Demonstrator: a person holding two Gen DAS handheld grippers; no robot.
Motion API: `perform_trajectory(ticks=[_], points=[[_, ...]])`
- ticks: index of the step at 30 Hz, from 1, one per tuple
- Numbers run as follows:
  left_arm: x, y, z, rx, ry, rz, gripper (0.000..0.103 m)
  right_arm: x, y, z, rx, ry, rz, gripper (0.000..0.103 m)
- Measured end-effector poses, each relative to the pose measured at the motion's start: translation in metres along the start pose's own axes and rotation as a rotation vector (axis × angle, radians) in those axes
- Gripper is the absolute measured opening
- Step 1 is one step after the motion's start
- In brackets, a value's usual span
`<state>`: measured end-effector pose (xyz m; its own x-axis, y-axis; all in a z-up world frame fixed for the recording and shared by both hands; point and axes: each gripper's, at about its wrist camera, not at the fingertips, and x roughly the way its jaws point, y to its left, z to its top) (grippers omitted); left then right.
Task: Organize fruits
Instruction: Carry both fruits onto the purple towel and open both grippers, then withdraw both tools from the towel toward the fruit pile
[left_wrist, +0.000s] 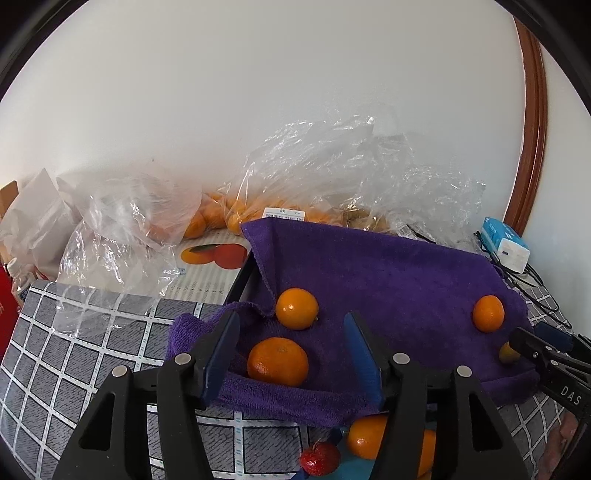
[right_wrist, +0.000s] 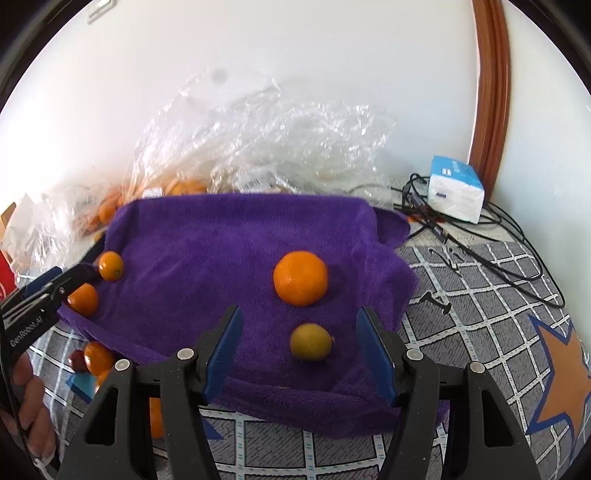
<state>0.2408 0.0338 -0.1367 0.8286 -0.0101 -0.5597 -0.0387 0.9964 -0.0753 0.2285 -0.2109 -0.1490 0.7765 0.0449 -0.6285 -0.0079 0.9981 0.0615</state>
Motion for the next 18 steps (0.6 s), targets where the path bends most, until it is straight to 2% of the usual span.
perform_trajectory(ticks=[3, 6, 9, 11, 13, 18], points=[[-0.006, 0.005, 0.005, -0.029, -0.006, 0.002, 0.057, -0.007, 0.003, 0.002, 0.005, -0.004, 0.014, 0.063], [-0.019, 0.01, 0.014, -0.061, -0.026, -0.019, 0.057, -0.017, 0.008, 0.002, -0.01, -0.004, -0.026, 0.063], [-0.035, 0.011, 0.021, -0.044, -0.061, -0.021, 0.057, -0.031, 0.014, 0.001, -0.034, -0.003, -0.046, 0.063], [-0.04, 0.013, 0.022, -0.044, -0.03, 0.002, 0.057, -0.041, 0.016, 0.001, -0.034, 0.013, -0.036, 0.063], [-0.046, 0.016, 0.017, -0.028, 0.02, -0.01, 0.057, -0.048, 0.016, -0.001, -0.023, 0.035, -0.006, 0.063], [-0.063, 0.036, -0.008, 0.015, 0.053, 0.011, 0.057, -0.061, 0.021, -0.016, -0.005, 0.05, 0.031, 0.063]])
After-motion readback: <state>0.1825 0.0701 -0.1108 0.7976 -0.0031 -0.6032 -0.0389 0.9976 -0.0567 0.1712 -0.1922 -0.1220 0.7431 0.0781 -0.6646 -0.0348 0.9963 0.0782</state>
